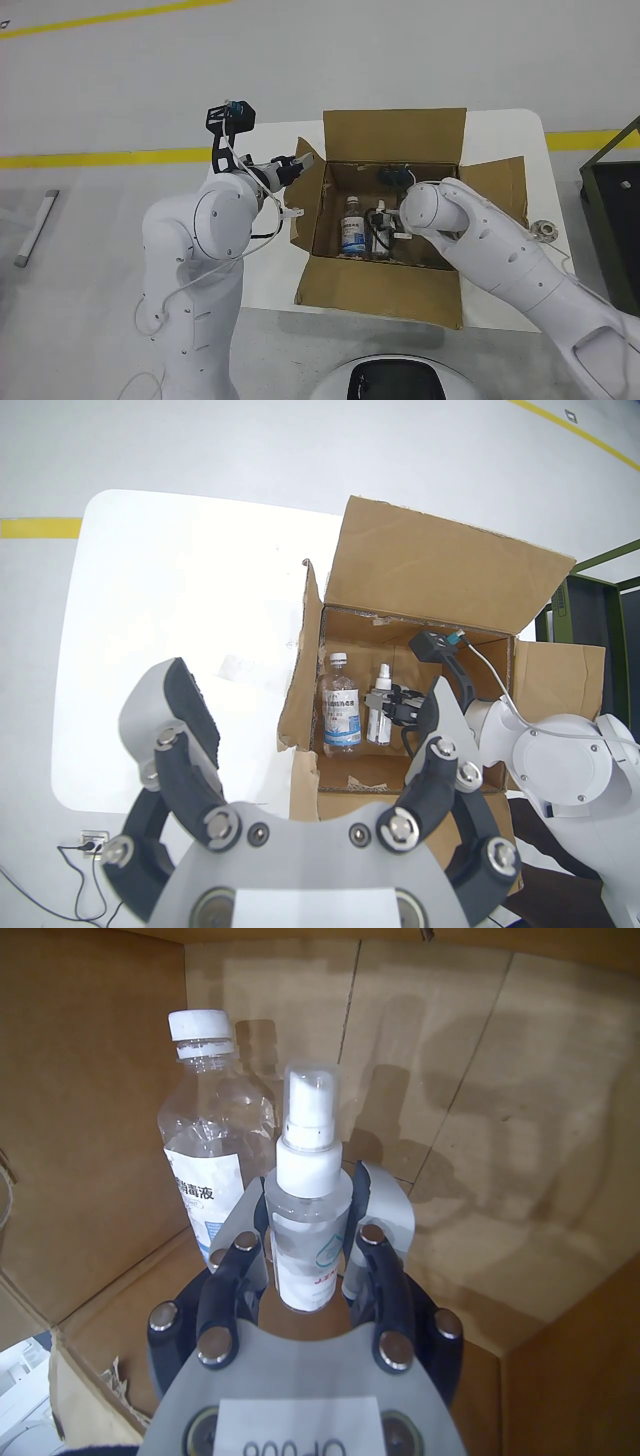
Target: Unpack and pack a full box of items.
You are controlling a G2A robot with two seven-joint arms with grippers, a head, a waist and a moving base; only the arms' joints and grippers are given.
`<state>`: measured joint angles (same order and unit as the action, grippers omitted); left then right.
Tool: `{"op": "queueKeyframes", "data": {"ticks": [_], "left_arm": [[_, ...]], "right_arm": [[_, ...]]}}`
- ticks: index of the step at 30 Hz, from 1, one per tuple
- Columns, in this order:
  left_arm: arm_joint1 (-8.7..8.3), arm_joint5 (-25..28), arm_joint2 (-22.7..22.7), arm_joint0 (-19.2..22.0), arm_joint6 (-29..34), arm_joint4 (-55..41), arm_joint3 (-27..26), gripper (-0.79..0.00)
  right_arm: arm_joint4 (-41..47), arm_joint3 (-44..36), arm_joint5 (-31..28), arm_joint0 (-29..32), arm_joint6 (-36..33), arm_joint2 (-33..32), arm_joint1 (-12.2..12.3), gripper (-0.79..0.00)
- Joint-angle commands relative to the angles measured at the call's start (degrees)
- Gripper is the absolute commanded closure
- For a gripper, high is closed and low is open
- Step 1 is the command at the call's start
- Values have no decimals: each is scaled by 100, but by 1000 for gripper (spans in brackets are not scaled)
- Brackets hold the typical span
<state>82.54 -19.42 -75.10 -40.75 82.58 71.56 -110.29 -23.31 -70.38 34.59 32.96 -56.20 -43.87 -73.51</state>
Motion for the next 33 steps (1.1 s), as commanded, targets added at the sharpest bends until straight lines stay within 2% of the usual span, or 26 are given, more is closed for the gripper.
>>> {"op": "queueKeyframes", "data": {"ticks": [1, 8, 15, 20, 21, 22, 23, 29, 33], "left_arm": [[0, 0, 0, 0, 0, 0, 0, -785], [0, 0, 0, 0, 0, 0, 0, -785], [0, 0, 0, 0, 0, 0, 0, -785], [0, 0, 0, 0, 0, 0, 0, -785], [0, 0, 0, 0, 0, 0, 0, -785], [0, 0, 0, 0, 0, 0, 0, -785], [0, 0, 0, 0, 0, 0, 0, -785], [0, 0, 0, 0, 0, 0, 0, -785], [0, 0, 0, 0, 0, 0, 0, -785]], "right_arm": [[-30, -28, -8, 27, -25, -43, 16, -354], [-49, -241, -54, 132, -83, -206, 56, -369], [-342, -1221, -99, 357, -330, -791, 275, -369], [-748, -2421, -129, 822, -597, -1880, 595, -336], [-825, -2720, -166, 945, -632, -2177, 663, -296], [-867, -2980, -224, 1089, -697, -2469, 726, -123], [-909, -3223, -303, 1231, -747, -2774, 786, 0], [-1123, -4318, -710, 1979, -1042, -4600, 1066, 0], [-1506, -4779, -1000, 2518, -1306, -5499, 1198, 0]]}}
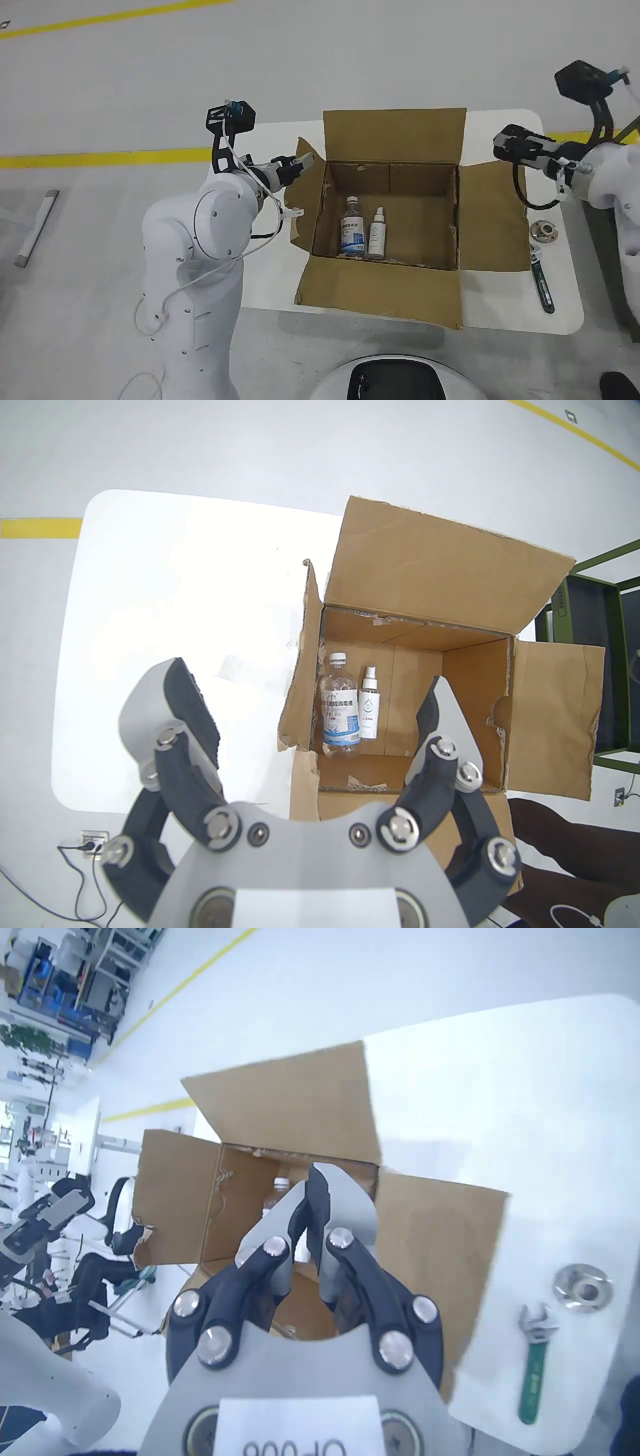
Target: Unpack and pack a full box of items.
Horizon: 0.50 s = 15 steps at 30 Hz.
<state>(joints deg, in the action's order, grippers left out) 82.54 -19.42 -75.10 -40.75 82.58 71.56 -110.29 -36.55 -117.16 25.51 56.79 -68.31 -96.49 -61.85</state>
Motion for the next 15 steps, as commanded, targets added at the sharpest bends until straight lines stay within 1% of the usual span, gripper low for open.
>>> {"op": "queueKeyframes", "data": {"ticks": [1, 4, 8, 13, 14, 15], "left_arm": [[0, 0, 0, 0, 0, 0, 0, -785], [0, 0, 0, 0, 0, 0, 0, -785], [0, 0, 0, 0, 0, 0, 0, -785], [0, 0, 0, 0, 0, 0, 0, -785], [0, 0, 0, 0, 0, 0, 0, -785], [0, 0, 0, 0, 0, 0, 0, -785]], "right_arm": [[-406, -196, -168, 265, -197, -422, 68, 0], [-882, -381, -405, 623, -550, -874, 153, 0], [-1172, -181, -603, 1077, -990, -1344, 223, 0], [-1778, 96, -988, 1613, -1829, -1542, 317, 0], [-1828, 118, -1094, 1674, -1969, -1515, 332, 0], [-1875, 162, -1203, 1742, -1969, -1473, 346, 0]]}}
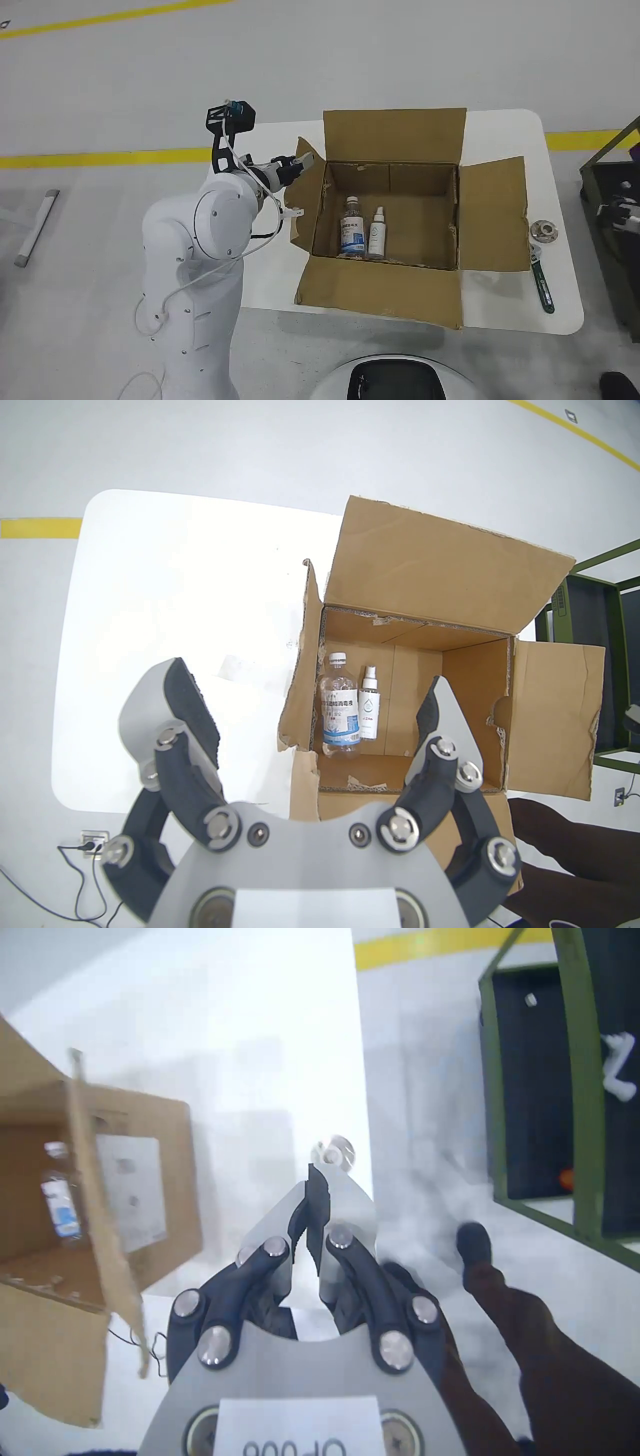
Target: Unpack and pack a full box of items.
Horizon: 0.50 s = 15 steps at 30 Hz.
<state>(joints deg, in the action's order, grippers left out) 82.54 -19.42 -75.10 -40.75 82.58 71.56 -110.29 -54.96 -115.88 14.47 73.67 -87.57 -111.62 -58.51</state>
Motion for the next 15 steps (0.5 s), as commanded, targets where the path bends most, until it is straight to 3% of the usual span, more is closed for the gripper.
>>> {"op": "queueKeyframes", "data": {"ticks": [1, 9, 10, 11, 15], "left_arm": [[0, 0, 0, 0, 0, 0, 0, -785], [0, 0, 0, 0, 0, 0, 0, -785], [0, 0, 0, 0, 0, 0, 0, -785], [0, 0, 0, 0, 0, 0, 0, -785], [0, 0, 0, 0, 0, 0, 0, -785]], "right_arm": [[-82, 98, -184, 139, -43, 100, 25, 0], [-754, 271, -830, 544, -43, 945, 206, -6], [-690, 287, -813, 543, -43, 1005, 221, -120], [-625, 322, -794, 551, -43, 1049, 237, -169], [-401, 515, -717, 536, -43, 1178, 289, -299]]}}
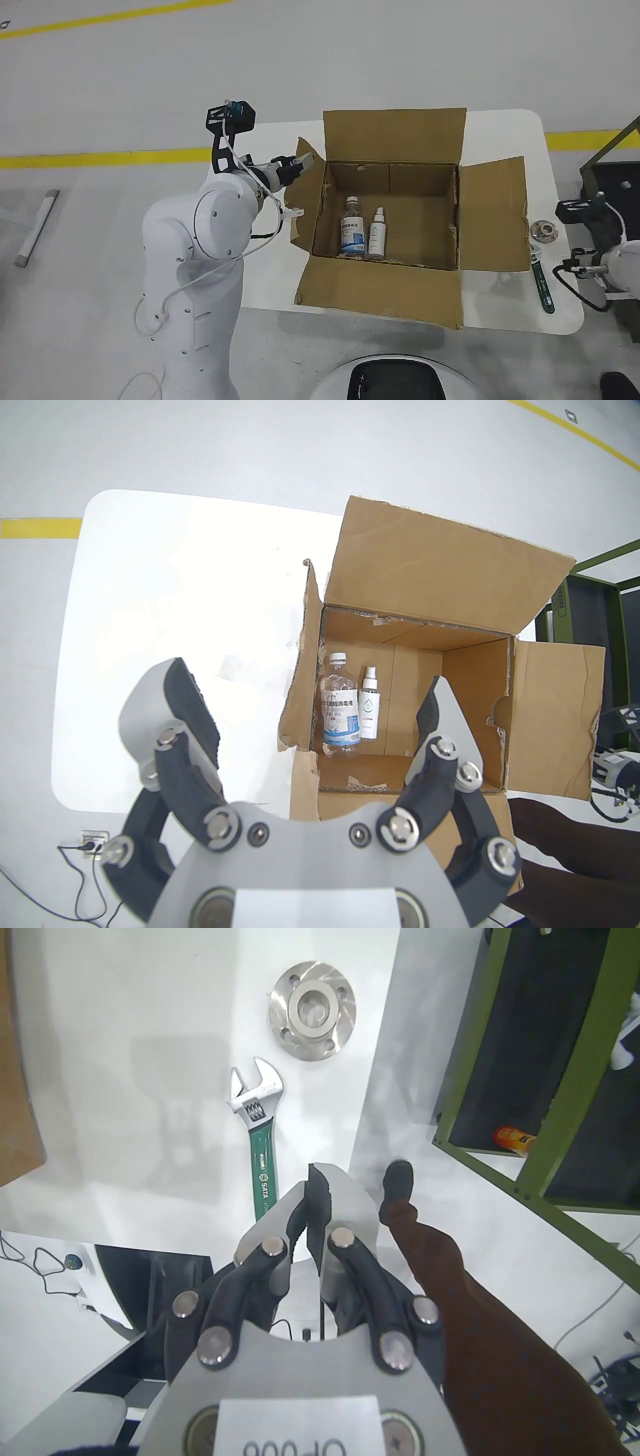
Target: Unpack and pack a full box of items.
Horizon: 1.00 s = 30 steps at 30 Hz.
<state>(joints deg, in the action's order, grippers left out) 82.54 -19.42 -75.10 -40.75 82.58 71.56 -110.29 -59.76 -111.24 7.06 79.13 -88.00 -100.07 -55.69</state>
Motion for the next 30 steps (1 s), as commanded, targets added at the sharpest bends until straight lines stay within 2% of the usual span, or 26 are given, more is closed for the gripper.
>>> {"op": "queueKeyframes", "data": {"ticks": [1, 14, 24, 30], "left_arm": [[0, 0, 0, 0, 0, 0, 0, -785], [0, 0, 0, 0, 0, 0, 0, -785], [0, 0, 0, 0, 0, 0, 0, -785], [0, 0, 0, 0, 0, 0, 0, -785]], "right_arm": [[166, 109, 28, -17, 0, 57, 16, -311], [372, 650, 27, -382, 0, 724, 86, -342], [79, 705, 154, -471, 0, 950, 116, -385], [-194, 696, 276, -468, 0, 1096, 126, -369]]}}
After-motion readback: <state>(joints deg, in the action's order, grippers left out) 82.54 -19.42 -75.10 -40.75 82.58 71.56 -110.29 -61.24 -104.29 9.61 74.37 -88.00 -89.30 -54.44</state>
